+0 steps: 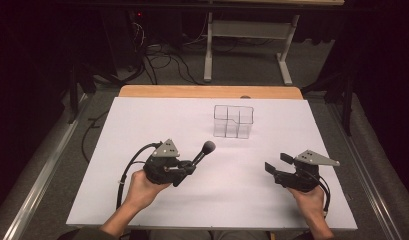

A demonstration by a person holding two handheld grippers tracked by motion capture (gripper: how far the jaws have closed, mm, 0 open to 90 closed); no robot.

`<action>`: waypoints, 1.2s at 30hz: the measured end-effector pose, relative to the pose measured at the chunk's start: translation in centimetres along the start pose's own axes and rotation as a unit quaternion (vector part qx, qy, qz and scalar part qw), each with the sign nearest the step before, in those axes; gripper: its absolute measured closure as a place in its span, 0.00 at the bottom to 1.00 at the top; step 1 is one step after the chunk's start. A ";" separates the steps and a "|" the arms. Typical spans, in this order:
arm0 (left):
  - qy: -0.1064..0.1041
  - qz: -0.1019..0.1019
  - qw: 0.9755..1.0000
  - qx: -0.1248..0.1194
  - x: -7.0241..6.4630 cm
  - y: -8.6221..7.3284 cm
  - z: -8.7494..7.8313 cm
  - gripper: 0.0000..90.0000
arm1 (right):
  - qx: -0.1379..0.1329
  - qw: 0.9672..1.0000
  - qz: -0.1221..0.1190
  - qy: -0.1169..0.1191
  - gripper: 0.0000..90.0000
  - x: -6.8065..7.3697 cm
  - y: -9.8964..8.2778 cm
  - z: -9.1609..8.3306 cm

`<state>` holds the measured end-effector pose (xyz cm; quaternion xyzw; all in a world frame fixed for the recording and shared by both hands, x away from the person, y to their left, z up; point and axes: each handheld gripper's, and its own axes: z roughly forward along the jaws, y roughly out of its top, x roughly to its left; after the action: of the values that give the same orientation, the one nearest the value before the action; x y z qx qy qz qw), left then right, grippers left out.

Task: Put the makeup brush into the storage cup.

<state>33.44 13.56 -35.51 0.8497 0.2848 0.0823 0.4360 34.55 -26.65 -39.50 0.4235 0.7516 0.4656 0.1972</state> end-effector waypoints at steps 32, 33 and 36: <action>-0.016 0.000 0.999 -0.040 -0.7 -0.3 0.4 0.82 | -0.042 0.995 -0.029 0.090 0.36 4.5 2.2 -0.5; -0.017 0.001 0.999 -0.039 -0.7 -0.3 0.5 0.82 | -0.041 0.994 -0.031 0.092 0.36 4.7 2.3 -0.4; -0.020 0.006 0.999 -0.038 -0.9 -0.2 0.8 0.82 | -0.032 0.994 -0.041 0.099 0.37 5.3 2.4 -0.1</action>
<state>32.99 12.57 -36.04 0.8356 0.2671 0.0786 0.4736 32.56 -21.86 -36.85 0.3379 0.7687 0.5208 0.1541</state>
